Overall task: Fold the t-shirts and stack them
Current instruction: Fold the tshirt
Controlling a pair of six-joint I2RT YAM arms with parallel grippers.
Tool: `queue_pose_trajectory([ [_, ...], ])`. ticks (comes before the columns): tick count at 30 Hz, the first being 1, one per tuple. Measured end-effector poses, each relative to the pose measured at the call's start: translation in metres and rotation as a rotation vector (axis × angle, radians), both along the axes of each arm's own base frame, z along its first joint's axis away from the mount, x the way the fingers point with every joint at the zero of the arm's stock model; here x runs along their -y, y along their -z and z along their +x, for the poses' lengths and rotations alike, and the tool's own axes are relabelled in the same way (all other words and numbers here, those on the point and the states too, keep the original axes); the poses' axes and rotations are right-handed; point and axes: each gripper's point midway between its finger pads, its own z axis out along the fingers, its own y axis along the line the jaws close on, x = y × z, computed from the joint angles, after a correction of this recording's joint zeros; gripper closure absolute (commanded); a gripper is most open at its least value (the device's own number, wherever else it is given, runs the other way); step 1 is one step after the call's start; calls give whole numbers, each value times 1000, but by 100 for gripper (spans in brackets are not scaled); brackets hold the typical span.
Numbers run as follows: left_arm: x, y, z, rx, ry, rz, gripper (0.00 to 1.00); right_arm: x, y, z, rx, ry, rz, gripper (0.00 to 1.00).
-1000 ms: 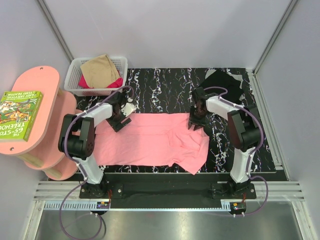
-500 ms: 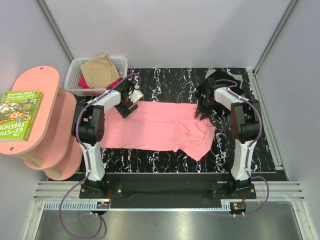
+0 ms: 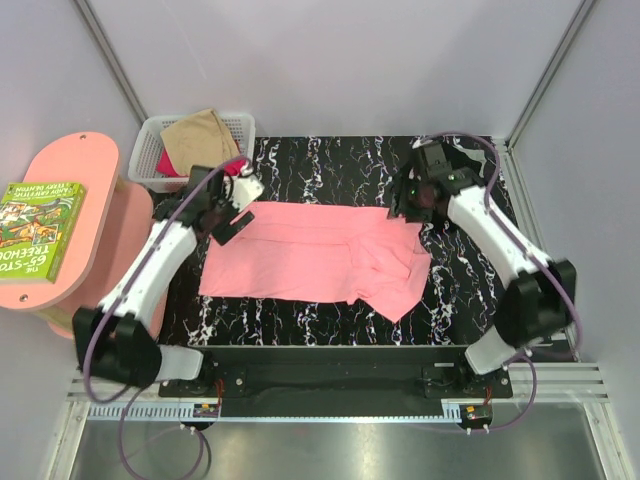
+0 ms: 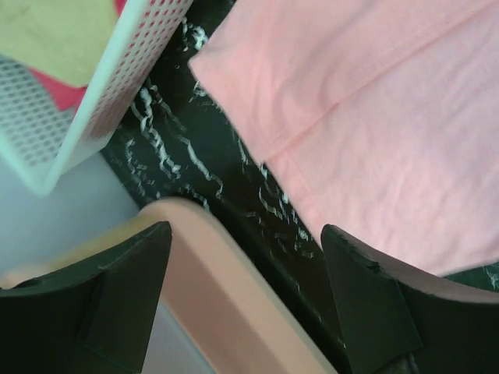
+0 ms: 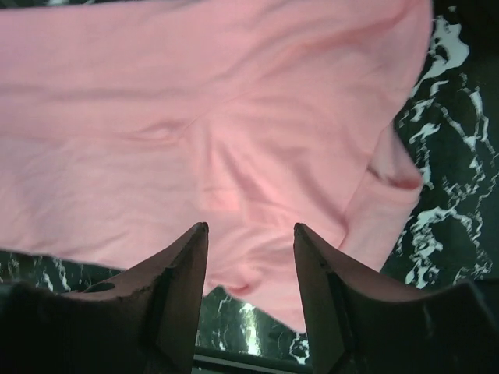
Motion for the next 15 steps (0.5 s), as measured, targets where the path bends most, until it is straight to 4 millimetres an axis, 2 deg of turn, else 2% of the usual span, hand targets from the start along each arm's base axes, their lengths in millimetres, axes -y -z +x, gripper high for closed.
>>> queue_pose_trajectory([
  [2, -6, -4, -23, 26, 18, 7, 18, -23, -26, -32, 70, -69, 21, 46],
  [4, -12, 17, -47, -16, 35, 31, 18, -42, -25, -71, 77, -128, 53, 50],
  [6, -20, 56, -74, -127, 51, 65, 18, -41, 1, -108, 12, -134, 58, 51],
  [8, -26, 87, -97, -231, 59, 91, 18, -28, 43, -140, -98, -87, 48, 52],
  [10, -30, 105, -114, -307, 61, 105, 18, -11, 83, -175, -227, -29, 23, 51],
  [11, -32, 109, -117, -325, 59, 108, 18, -5, 97, -190, -275, -4, 13, 51],
  [13, -34, 113, -116, -334, 49, 107, 18, 2, 108, -209, -326, 32, 15, 50],
  [15, -36, 115, -113, -331, 38, 103, 18, 3, 107, -215, -322, 58, 44, 51],
])
